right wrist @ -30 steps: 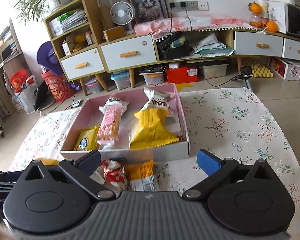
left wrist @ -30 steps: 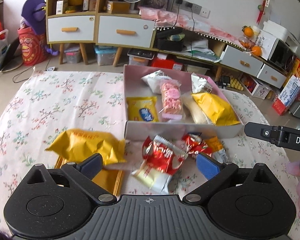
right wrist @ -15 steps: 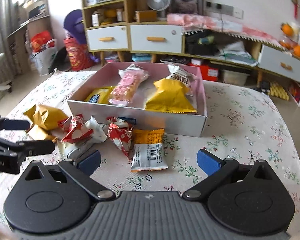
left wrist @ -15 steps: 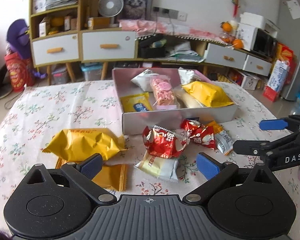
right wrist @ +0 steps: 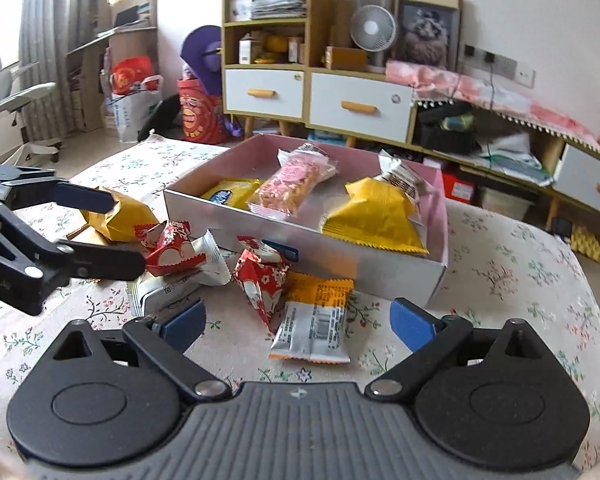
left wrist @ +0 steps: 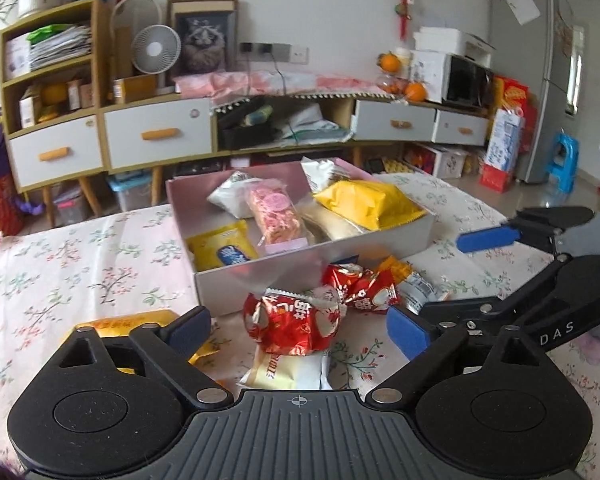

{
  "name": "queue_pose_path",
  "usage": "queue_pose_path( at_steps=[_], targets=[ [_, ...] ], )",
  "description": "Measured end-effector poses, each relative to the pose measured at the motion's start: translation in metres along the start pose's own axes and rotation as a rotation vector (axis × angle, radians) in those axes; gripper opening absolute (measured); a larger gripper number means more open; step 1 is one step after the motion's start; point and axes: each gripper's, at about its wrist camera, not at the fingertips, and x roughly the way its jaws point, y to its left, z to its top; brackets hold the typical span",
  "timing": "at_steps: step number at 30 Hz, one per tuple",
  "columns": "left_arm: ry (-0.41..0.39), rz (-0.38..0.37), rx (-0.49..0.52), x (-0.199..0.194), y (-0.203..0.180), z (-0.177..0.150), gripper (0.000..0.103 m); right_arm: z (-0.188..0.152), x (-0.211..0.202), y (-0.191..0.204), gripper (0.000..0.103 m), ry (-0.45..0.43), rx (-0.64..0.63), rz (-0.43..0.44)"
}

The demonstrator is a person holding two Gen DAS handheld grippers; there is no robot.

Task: Organize snacks
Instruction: 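Withdraw both tools from the box back toward the snack pile, then grasp a red snack packet with the left tool while the right grasps another red packet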

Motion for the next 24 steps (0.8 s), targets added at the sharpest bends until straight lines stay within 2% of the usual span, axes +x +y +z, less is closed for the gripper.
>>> queue_pose_path(
  at_steps=[4,9,13,19,24],
  targets=[
    [0.033,-0.004,0.018,0.011,0.001,0.002,0.087,0.002,0.006,0.0,0.081,-0.003,-0.022,0.024],
    [0.075,0.003,0.004,0.026,0.005,0.002,0.077,0.006,0.016,0.005,0.07,0.002,-0.048,0.05],
    [0.097,0.011,-0.021,0.033,0.009,0.002,0.066,0.009,0.025,0.009,0.058,0.009,-0.06,0.046],
    [0.114,0.008,-0.033,0.039,0.011,0.001,0.056,0.009,0.032,0.013,0.05,0.024,-0.066,0.038],
    [0.112,0.003,-0.05,0.04,0.012,0.002,0.056,0.009,0.034,0.015,0.045,0.029,-0.062,0.029]
  ],
)
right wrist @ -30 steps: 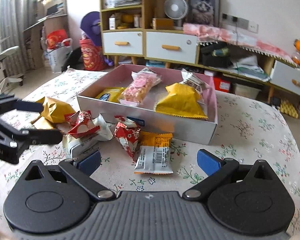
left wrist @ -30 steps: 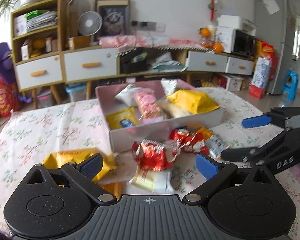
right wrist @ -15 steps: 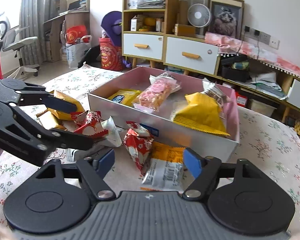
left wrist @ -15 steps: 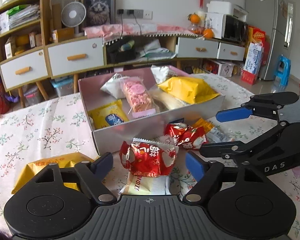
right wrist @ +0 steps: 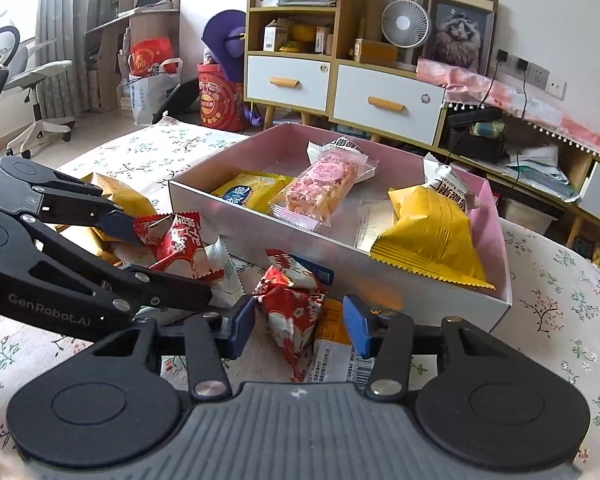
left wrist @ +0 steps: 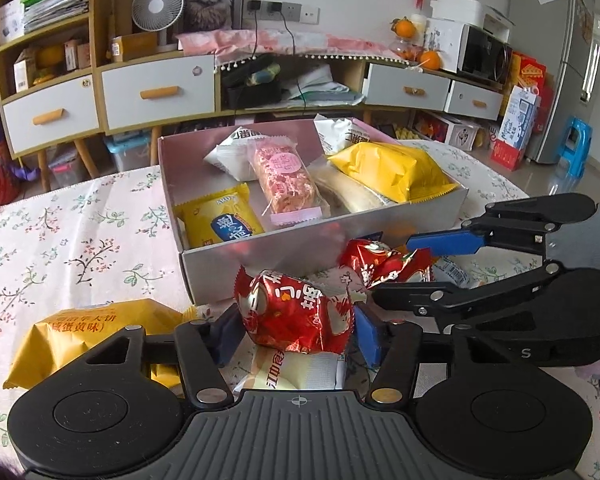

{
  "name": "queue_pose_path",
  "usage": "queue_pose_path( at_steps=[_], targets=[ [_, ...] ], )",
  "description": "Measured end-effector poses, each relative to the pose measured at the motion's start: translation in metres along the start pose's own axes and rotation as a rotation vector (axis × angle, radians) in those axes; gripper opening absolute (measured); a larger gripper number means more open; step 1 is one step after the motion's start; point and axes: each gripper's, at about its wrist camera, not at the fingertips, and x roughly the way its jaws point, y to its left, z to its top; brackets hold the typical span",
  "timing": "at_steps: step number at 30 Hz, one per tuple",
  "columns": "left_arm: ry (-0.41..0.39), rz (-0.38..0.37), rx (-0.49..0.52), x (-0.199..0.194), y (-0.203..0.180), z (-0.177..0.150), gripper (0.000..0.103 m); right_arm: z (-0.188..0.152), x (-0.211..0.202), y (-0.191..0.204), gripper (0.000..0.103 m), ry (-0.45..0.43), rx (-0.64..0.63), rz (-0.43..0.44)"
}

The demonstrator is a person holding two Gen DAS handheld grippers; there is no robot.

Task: Organize snacks
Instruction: 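Grasp a red snack packet with the left tool while the right grasps another red packet, then carry both red packets over the pink box with both tools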

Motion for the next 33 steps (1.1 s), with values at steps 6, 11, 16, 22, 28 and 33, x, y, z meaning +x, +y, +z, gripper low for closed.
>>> queue_pose_path(
  at_steps=[6,11,16,22,28,33],
  targets=[
    [-0.016,0.006,-0.022,0.002,0.002,0.003,0.057,0.0,0.004,0.004,0.042,0.012,-0.007,-0.008],
    [-0.015,0.007,-0.035,0.002,0.003,0.005,0.056,0.002,0.007,0.003,0.037,0.014,0.009,-0.013],
    [-0.018,0.004,-0.039,0.0,0.003,0.007,0.052,0.003,0.007,0.006,0.031,0.02,0.005,-0.011],
    [-0.028,-0.002,-0.055,-0.005,0.004,0.01,0.049,0.006,0.003,0.006,0.027,0.013,0.009,0.007],
    [-0.025,0.004,-0.057,-0.008,0.005,0.011,0.048,0.01,-0.003,0.001,0.026,-0.001,0.043,0.015],
    [-0.036,0.002,-0.069,-0.014,0.006,0.016,0.048,0.012,-0.007,0.0,0.026,-0.011,0.045,0.023]
  ],
)
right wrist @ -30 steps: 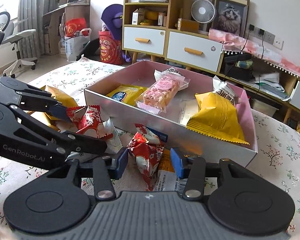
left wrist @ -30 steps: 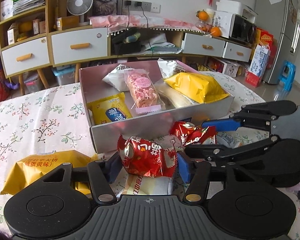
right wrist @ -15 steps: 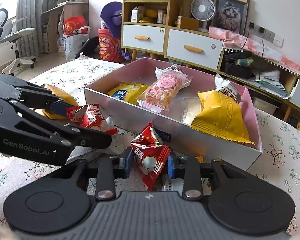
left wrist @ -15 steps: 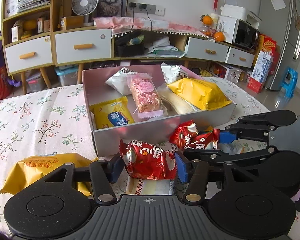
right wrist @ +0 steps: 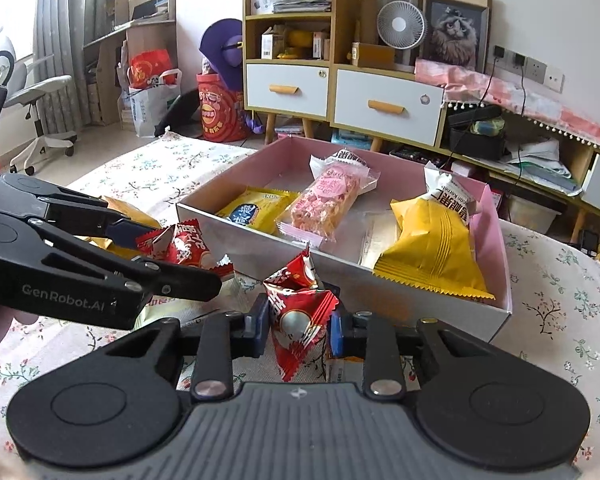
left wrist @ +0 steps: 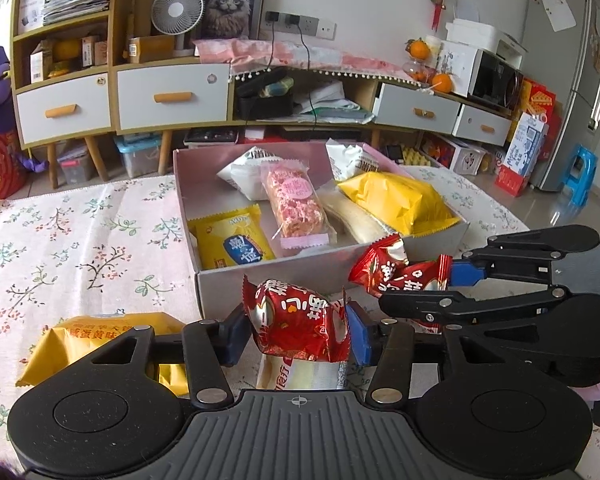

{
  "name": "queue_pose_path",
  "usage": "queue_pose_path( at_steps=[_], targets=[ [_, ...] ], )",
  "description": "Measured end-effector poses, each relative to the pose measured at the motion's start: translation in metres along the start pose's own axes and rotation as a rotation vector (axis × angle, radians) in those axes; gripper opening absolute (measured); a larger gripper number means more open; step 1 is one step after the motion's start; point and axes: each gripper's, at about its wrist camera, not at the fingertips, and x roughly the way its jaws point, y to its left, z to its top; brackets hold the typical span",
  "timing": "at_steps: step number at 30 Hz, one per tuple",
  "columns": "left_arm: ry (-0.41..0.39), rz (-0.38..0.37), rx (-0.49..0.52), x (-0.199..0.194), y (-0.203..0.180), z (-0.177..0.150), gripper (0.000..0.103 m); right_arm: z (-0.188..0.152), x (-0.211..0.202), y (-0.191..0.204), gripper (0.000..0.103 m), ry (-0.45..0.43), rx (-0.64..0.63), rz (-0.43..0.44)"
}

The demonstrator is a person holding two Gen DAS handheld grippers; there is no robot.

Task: Organize snacks
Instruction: 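Carry both red packets over the pink box with both tools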

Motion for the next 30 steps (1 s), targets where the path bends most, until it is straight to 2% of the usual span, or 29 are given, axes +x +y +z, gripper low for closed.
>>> queue_pose_path(
  at_steps=[6,14,21,30],
  targets=[
    [-0.032,0.002,-0.028,-0.008,0.002,0.007,0.048,0.004,-0.007,-0.002,0.026,-0.017,0.011,0.002],
    [-0.061,0.039,-0.082,-0.007,0.005,0.021,0.048,0.021,-0.012,-0.009,0.026,-0.078,0.099,-0.02],
    [-0.077,0.088,-0.1,0.012,0.01,0.045,0.048,0.035,0.0,-0.016,0.026,-0.115,0.164,-0.09],
    [-0.064,0.138,-0.05,0.046,0.017,0.067,0.048,0.039,0.016,-0.027,0.027,-0.114,0.169,-0.153]
  ],
)
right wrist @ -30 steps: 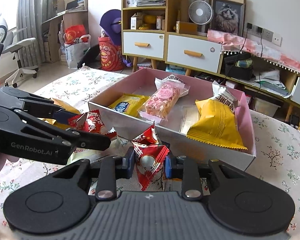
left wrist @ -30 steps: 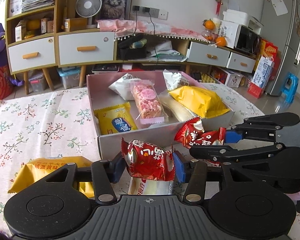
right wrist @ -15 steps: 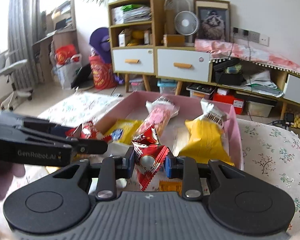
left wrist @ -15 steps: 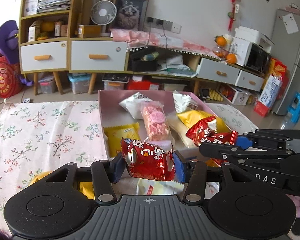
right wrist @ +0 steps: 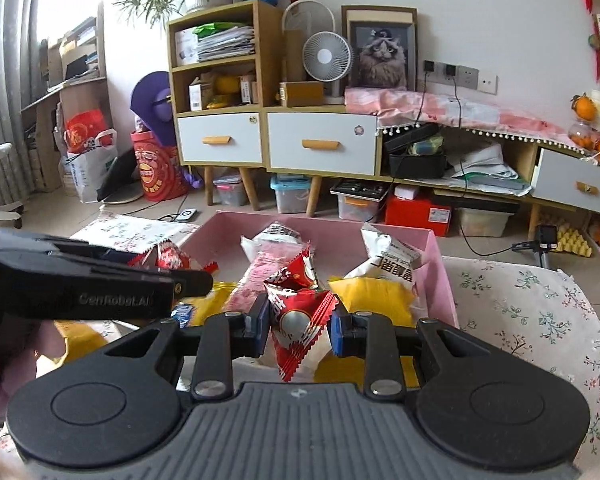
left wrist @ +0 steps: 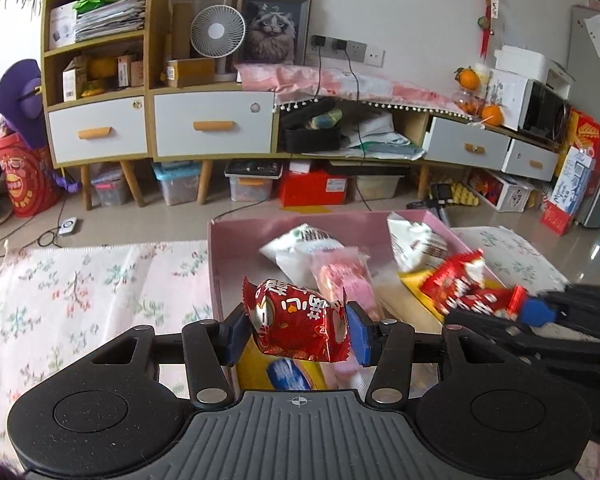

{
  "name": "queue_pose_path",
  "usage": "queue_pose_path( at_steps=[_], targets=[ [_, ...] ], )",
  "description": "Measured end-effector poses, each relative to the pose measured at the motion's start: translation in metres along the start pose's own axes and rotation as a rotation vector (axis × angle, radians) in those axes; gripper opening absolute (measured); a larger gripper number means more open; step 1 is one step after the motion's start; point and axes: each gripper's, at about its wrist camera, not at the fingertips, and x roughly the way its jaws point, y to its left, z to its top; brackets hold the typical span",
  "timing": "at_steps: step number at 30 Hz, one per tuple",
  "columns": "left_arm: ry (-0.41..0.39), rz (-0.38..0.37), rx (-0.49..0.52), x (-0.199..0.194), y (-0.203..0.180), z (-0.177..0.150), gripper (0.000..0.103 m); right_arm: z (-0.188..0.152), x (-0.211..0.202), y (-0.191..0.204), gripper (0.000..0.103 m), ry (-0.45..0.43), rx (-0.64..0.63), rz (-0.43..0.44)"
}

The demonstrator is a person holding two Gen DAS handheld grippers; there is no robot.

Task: Organize snacks
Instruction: 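Carry both red packets over the pink box with both tools, then open both tools to drop the red packets into the pink box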

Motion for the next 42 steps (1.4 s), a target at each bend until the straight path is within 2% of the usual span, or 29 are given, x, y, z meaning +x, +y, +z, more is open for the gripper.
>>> queue_pose_path(
  at_steps=[9,12,13,14,15,16,18,23,35,42],
  targets=[
    [0.005,0.029,0.02,0.028,0.0,0.011,0.048,-0.002,0.007,-0.004,0.027,0.011,0.013,-0.017],
    [0.005,0.043,0.035,0.035,-0.001,0.01,0.054,-0.002,0.009,-0.002,0.027,0.014,0.003,-0.016],
    [0.001,0.05,0.038,0.035,-0.002,0.009,0.057,-0.003,0.008,-0.002,0.029,0.013,0.002,-0.015],
    [-0.001,0.064,0.039,0.035,-0.003,0.008,0.065,-0.003,0.007,-0.002,0.03,0.01,0.005,-0.014],
    [-0.005,0.077,0.039,0.035,-0.003,0.007,0.068,-0.002,0.006,-0.002,0.035,0.004,0.011,-0.013],
    [-0.006,0.079,0.037,0.034,-0.002,0.007,0.07,-0.002,0.005,-0.003,0.045,0.0,0.016,-0.013],
    [0.003,0.071,0.034,0.032,-0.001,0.007,0.071,0.0,0.001,-0.006,0.05,-0.012,0.029,-0.01],
    [0.01,0.064,0.03,0.019,-0.002,0.008,0.078,0.0,-0.004,-0.005,0.057,-0.011,0.028,-0.01],
    [0.03,0.064,0.016,-0.036,-0.008,-0.007,0.085,0.0,-0.03,-0.002,0.069,-0.007,-0.008,0.009],
    [0.046,0.07,-0.01,-0.068,-0.007,-0.02,0.09,0.0,-0.046,-0.007,0.083,0.018,0.008,0.002]
  ],
)
